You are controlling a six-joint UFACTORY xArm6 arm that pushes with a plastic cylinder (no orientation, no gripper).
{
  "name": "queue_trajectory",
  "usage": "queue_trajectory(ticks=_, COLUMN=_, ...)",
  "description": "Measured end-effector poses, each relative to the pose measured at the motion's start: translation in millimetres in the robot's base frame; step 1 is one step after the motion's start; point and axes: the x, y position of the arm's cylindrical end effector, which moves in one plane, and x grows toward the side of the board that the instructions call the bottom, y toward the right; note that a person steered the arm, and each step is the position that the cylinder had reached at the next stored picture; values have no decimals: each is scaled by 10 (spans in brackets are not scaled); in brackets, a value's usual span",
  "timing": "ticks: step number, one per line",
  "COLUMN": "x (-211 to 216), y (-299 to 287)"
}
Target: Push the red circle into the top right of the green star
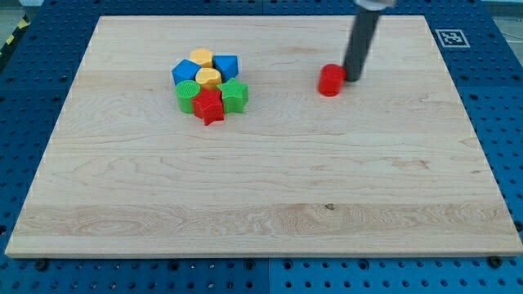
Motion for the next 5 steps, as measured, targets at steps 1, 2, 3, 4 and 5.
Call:
queue_trajectory(ticks=1, x=0, y=-546)
queue_trajectory(ticks=2, x=-21, y=-468)
queue_trajectory(ticks=3, x=21, y=13)
queue_trajectory(ticks=4, x=321, y=226)
queue_trajectory(ticks=5, x=407, y=163)
